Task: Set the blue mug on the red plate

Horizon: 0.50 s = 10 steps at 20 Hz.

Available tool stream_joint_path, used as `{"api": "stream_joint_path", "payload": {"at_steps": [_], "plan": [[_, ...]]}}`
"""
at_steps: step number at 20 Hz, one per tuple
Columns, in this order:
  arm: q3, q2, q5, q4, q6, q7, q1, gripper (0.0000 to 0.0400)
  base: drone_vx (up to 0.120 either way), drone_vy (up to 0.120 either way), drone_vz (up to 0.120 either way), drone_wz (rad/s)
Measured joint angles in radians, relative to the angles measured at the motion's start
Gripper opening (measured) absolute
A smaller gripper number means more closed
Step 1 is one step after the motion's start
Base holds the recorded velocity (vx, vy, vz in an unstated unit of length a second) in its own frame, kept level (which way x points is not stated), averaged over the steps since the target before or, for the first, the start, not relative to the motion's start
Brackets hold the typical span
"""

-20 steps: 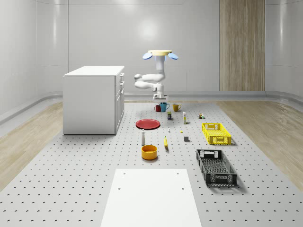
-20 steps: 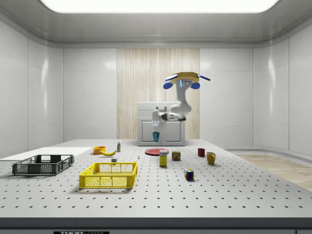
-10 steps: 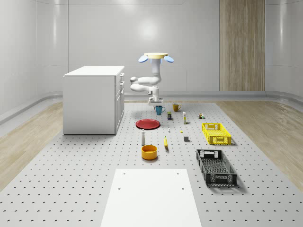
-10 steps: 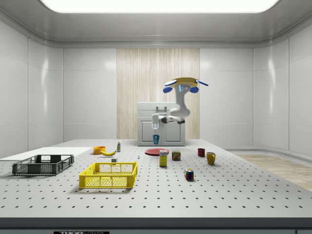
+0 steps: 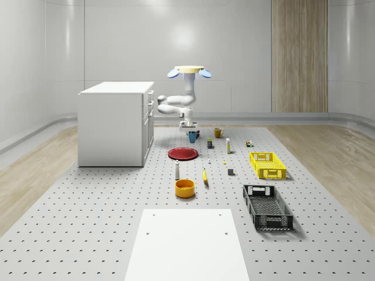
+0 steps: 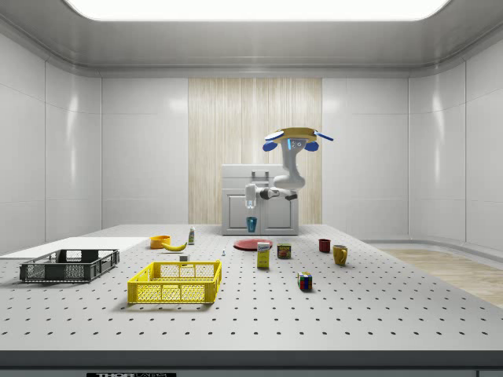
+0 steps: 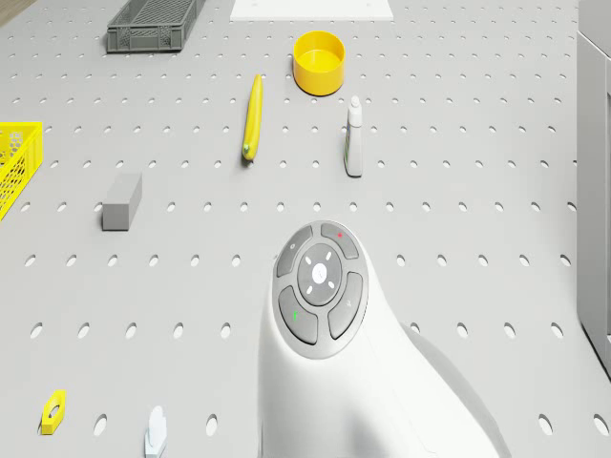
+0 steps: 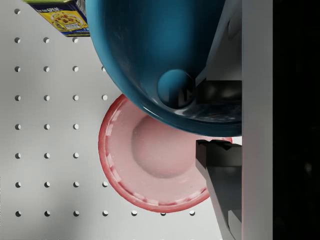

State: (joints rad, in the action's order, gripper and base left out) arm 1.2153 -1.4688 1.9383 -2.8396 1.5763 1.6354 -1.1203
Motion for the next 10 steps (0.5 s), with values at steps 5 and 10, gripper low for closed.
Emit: {"api": "stream_joint_path", "payload": {"at_steps": [5, 10], "plan": [[0.005, -0.017, -0.008, 0.006, 0.016, -0.047, 0.051, 0.0111, 0.000, 0.000, 0.000, 0.000], [0.003, -0.034, -0.010, 0.021, 0.038, -0.125, 0.108, 0.0113, 0.000, 0.000, 0.000, 0.000]]}}
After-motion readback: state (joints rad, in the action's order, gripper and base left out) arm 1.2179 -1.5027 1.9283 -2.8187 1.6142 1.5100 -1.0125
